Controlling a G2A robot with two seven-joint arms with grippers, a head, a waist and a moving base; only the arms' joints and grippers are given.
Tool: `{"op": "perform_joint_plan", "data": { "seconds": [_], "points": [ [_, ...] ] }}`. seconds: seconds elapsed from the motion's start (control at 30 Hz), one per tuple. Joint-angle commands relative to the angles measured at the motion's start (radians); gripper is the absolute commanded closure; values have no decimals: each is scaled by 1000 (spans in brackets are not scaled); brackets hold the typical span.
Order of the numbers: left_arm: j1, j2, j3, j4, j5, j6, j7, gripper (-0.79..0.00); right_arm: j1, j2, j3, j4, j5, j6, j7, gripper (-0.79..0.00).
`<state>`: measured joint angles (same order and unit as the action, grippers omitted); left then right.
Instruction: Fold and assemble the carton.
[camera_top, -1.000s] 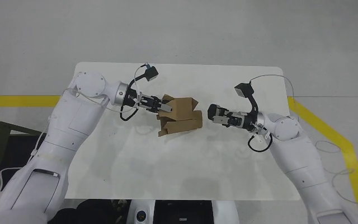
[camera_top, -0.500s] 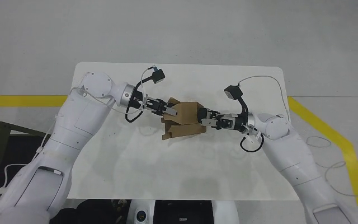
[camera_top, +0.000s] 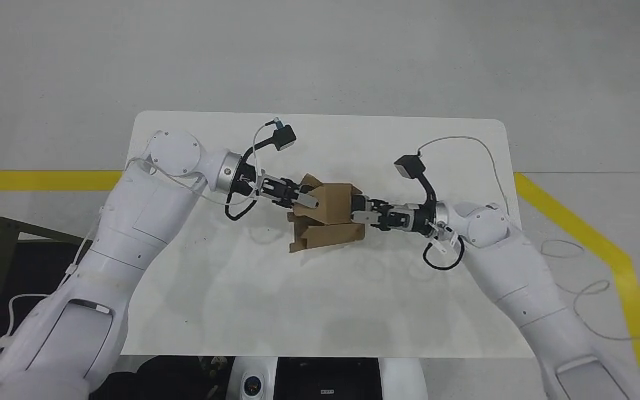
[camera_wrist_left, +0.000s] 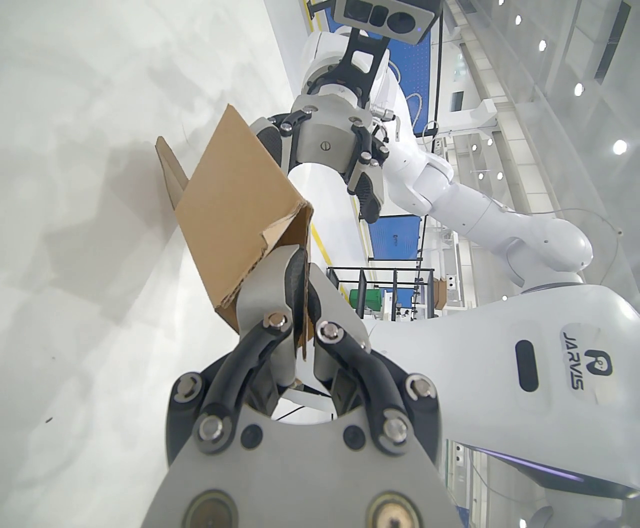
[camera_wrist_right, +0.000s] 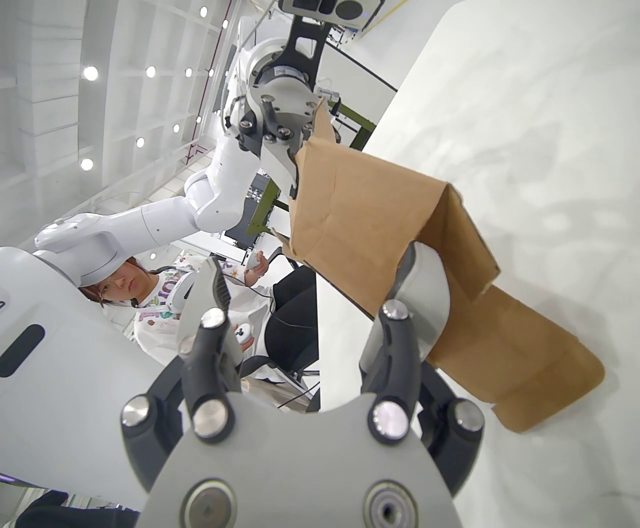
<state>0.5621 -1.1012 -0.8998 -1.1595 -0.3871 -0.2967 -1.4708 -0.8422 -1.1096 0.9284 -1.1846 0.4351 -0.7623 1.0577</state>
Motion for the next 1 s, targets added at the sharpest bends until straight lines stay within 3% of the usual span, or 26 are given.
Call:
{"op": "perform_joint_plan", "data": {
  "seconds": [0.0,0.13,0.43,0.67,0.97],
  "points": [
    [1,0,-1,0,0,0,-1,0,6,-4,-11,12,20,2,2,-536],
    [2,1,-2,-1,2,2,-2,0,22,-10,-34,36,48,9,9,-459],
    [7,3,-2,-4,8,6,-8,0,64,-5,-55,98,46,16,16,-468],
    [10,2,1,-12,6,11,-6,0,95,-12,-103,112,58,25,25,-391],
    [8,5,-7,-5,9,11,-8,0,126,-15,-143,163,90,17,17,-363]
  ]
}}
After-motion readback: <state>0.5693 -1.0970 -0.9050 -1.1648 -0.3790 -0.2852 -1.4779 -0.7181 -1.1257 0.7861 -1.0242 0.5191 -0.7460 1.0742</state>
